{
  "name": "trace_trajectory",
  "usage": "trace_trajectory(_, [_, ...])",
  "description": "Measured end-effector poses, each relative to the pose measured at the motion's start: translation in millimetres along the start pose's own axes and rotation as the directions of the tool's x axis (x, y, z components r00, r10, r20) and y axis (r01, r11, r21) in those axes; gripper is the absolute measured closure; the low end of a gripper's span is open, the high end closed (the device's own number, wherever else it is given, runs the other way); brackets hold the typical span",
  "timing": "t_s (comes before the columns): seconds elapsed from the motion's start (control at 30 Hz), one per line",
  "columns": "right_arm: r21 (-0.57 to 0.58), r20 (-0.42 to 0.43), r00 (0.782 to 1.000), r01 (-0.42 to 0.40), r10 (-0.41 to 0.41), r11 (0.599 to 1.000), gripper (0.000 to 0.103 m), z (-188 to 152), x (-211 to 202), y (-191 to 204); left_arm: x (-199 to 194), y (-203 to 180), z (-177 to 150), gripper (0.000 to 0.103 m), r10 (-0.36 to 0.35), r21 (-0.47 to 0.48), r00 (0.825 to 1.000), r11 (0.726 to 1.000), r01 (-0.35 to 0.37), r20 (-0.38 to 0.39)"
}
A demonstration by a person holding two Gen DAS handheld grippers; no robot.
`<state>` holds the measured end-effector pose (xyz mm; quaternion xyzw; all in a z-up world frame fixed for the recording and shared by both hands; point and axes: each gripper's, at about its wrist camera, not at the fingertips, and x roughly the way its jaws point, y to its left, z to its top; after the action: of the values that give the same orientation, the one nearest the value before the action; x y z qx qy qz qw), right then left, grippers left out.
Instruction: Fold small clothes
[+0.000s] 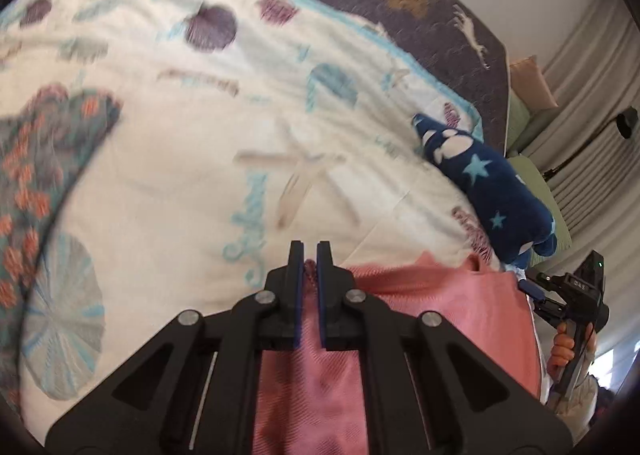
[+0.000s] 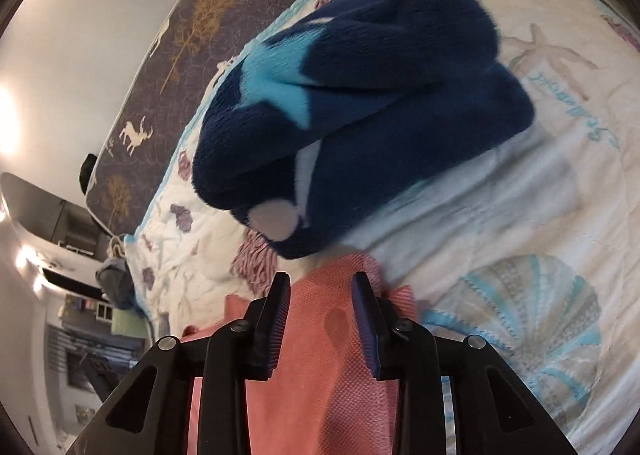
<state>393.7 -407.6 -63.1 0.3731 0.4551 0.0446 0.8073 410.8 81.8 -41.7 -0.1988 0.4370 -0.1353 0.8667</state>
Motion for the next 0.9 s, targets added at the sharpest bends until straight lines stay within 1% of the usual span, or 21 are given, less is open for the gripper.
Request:
trace_trajectory(0.07, [-0.025, 0.018, 1.0, 0.01, -0.009, 1.0, 0.066, -4.9, -8.3, -1.2, -6.5, 2.9, -2.8, 0.096, -0.007, -0.007, 1.0, 1.0, 0.007, 0.007])
trace_trajectory(0.1, [-0.033, 0.027, 0.999, 0.029, -0.028, 0.999, 0.063, -7.4, -13.3, -1.6, -13.6, 2.9, -4.3, 0.095, -0.006, -0.008, 1.0, 1.0, 0.006, 0.02])
trace_trajectory(0.17, [-0.068, 0.045, 0.997, 0.064, -0.061, 0.996, 0.063, -15.6, -26.9, -1.6, -31.1, 0.5, -6.6, 0.091, -0.001, 0.011, 0.999, 1.0, 0.0, 0.041])
trace_trajectory(0.2, [-0.1, 0.051, 0.996, 0.081, -0.076, 0.992, 0.063, -22.6, -36.5, -1.1, -41.3, -0.8, -9.3, 0.083, -0.007, 0.023, 0.999, 1.0, 0.006, 0.053])
trace_trajectory(0.23, [-0.119, 0.055, 0.995, 0.086, -0.08, 0.989, 0.063, -28.0, -43.2, -1.7, -51.7, -1.9, -13.4, 0.071, -0.01, 0.038, 0.998, 0.999, 0.008, 0.064])
trace_trajectory(0.3, [-0.161, 0.052, 0.995, 0.09, -0.082, 0.983, 0.062, -45.4, -60.0, -5.0, -72.4, -3.8, -27.9, 0.06, -0.01, 0.073, 0.997, 0.997, 0.005, 0.076])
trace_trajectory(0.33, [-0.177, 0.039, 0.996, 0.085, -0.08, 0.981, 0.061, -58.3, -69.7, -9.6, -80.5, -3.2, -38.0, 0.055, -0.021, 0.083, 0.997, 0.996, 0.016, 0.07])
trace_trajectory(0.43, [-0.172, 0.007, 0.998, 0.056, -0.055, 0.984, 0.06, -90.0, -93.5, -29.0, -98.5, 1.9, -79.4, 0.044, -0.055, 0.095, 0.998, 0.994, 0.054, 0.006])
trace_trajectory(0.47, [-0.161, -0.01, 0.999, 0.037, -0.039, 0.986, 0.06, -103.9, -101.2, -37.0, -104.2, 4.9, -97.8, 0.044, -0.057, 0.093, 0.998, 0.994, 0.059, -0.02])
trace_trajectory(0.53, [-0.131, -0.04, 0.999, 0.004, -0.01, 0.991, 0.06, -128.7, -114.0, -51.5, -112.4, 10.3, -122.1, 0.043, -0.059, 0.072, 0.997, 0.995, 0.062, -0.052])
trace_trajectory(0.57, [-0.11, -0.053, 0.999, -0.015, 0.009, 0.994, 0.059, -142.3, -120.9, -58.7, -116.1, 12.8, -134.3, 0.043, -0.07, 0.051, 0.995, 0.996, 0.074, -0.068])
trace_trajectory(0.6, [-0.096, -0.063, 0.998, -0.03, 0.024, 0.995, 0.059, -153.6, -124.1, -61.9, -120.0, 15.6, -147.2, 0.043, -0.092, 0.022, 0.992, 0.995, 0.094, -0.082])
trace_trajectory(0.63, [-0.085, -0.07, 0.997, -0.047, 0.041, 0.995, 0.058, -164.0, -129.4, -65.5, -122.8, 17.0, -157.7, 0.039, -0.115, -0.001, 0.989, 0.993, 0.116, -0.092])
trace_trajectory(0.67, [-0.077, -0.069, 0.995, -0.071, 0.066, 0.994, 0.056, -173.6, -135.0, -67.9, -122.9, 18.5, -165.9, 0.038, -0.141, -0.018, 0.984, 0.99, 0.14, -0.111])
trace_trajectory(0.7, [-0.069, -0.068, 0.993, -0.1, 0.096, 0.993, 0.052, -180.1, -138.0, -69.2, -120.4, 19.3, -171.2, 0.038, -0.16, -0.026, 0.977, 0.987, 0.158, -0.138])
trace_trajectory(0.73, [-0.061, -0.074, 0.989, -0.135, 0.13, 0.989, 0.051, -185.9, -140.0, -70.8, -118.3, 19.9, -172.7, 0.038, -0.17, -0.031, 0.975, 0.985, 0.167, -0.141])
trace_trajectory(0.77, [-0.047, -0.09, 0.983, -0.165, 0.161, 0.985, 0.05, -189.7, -137.5, -70.9, -118.4, 20.1, -172.3, 0.038, -0.178, -0.039, 0.976, 0.984, 0.174, -0.128])
trace_trajectory(0.8, [-0.031, -0.101, 0.979, -0.181, 0.177, 0.983, 0.05, -190.3, -133.3, -70.7, -116.3, 21.9, -168.8, 0.038, -0.208, -0.066, 0.97, 0.977, 0.201, -0.123])
trace_trajectory(0.87, [-0.007, -0.115, 0.97, -0.216, 0.214, 0.976, 0.05, -186.5, -120.7, -65.6, -109.0, 27.6, -161.8, 0.038, -0.274, -0.151, 0.955, 0.955, 0.256, -0.113])
trace_trajectory(0.9, [0.007, -0.12, 0.965, -0.235, 0.234, 0.972, 0.05, -182.6, -112.2, -62.0, -103.0, 29.5, -157.0, 0.042, -0.304, -0.189, 0.946, 0.941, 0.281, -0.108])
